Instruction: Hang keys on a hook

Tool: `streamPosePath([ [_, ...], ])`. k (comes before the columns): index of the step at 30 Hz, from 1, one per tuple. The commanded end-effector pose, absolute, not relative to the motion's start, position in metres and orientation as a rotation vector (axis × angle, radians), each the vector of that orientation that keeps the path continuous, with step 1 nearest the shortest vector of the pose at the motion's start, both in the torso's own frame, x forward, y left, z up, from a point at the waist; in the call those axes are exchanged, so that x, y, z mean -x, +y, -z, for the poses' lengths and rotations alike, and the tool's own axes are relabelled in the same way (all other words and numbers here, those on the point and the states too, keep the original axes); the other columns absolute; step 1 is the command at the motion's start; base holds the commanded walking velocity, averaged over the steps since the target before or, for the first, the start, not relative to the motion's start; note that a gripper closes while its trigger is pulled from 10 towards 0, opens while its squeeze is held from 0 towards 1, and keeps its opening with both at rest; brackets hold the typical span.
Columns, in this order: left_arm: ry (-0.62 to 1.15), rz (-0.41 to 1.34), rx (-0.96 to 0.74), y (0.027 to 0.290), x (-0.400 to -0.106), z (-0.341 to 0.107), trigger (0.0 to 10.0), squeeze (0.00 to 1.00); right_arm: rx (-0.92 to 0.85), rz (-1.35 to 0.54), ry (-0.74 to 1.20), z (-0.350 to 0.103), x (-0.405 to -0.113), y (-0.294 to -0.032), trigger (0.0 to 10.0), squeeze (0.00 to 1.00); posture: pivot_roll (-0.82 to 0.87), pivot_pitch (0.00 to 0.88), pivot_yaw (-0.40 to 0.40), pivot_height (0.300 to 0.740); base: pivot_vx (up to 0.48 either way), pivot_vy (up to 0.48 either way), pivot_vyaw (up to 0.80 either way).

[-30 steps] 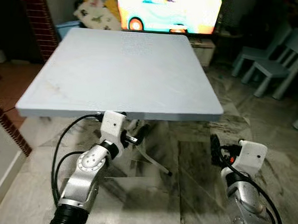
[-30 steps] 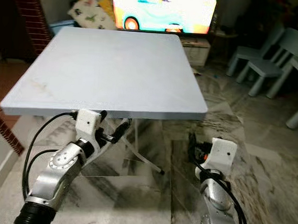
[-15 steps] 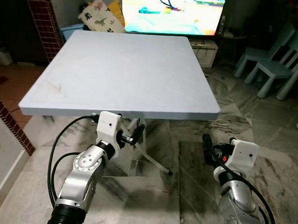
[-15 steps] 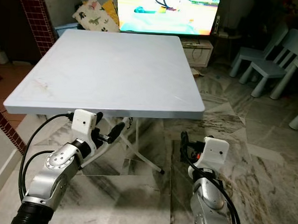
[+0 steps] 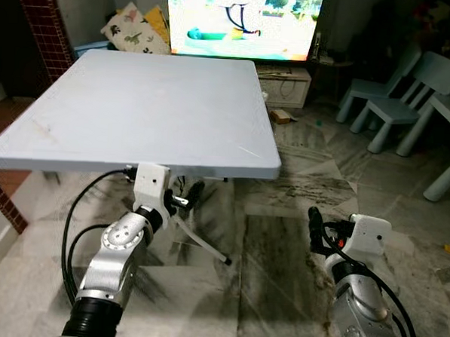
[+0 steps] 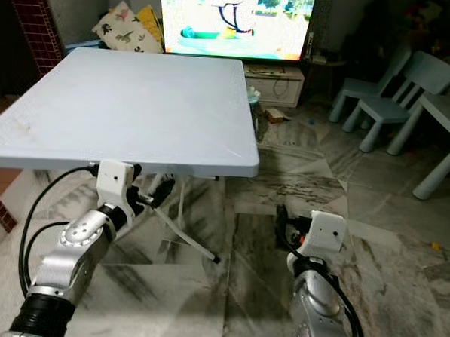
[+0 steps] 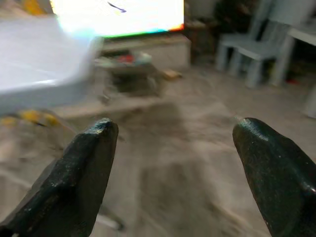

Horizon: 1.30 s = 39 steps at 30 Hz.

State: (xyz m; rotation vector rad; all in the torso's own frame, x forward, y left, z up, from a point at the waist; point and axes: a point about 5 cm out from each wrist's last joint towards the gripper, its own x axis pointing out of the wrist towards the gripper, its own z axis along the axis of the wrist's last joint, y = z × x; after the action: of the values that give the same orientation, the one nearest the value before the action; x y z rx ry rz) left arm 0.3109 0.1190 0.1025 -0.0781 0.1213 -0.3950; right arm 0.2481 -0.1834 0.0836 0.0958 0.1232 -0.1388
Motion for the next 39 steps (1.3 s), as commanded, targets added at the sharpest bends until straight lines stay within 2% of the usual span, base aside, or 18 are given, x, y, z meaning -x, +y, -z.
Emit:
streamPosePath([
  [1,0.104,0.389,0.053,0.124,-0.314,-0.108,10.0,0.00,-0.110,0.139,0.109,-0.087,-0.250,-0.182,10.0,0.00,0.07,0.000,-0.009,0.740,0.000,-0.480,0.00],
  [4,0.109,0.389,0.046,0.126,-0.316,-0.107,10.0,0.00,-0.111,0.139,0.105,-0.088,-0.250,-0.183,10.0,0.00,0.07,0.000,-0.008,0.740,0.000,-0.401,0.00],
  [18,0.088,0.366,0.058,0.128,-0.322,-0.110,10.0,0.00,-0.087,0.111,0.100,-0.088,-0.253,-0.175,10.0,0.00,0.07,0.000,-0.008,0.740,0.000,0.000,0.00],
  [39,0.070,0.368,0.099,0.119,-0.326,-0.116,10.0,0.00,-0.025,0.127,0.100,-0.086,-0.251,-0.182,10.0,0.00,0.06,0.000,-0.011,0.740,0.000,0.000,-0.77],
])
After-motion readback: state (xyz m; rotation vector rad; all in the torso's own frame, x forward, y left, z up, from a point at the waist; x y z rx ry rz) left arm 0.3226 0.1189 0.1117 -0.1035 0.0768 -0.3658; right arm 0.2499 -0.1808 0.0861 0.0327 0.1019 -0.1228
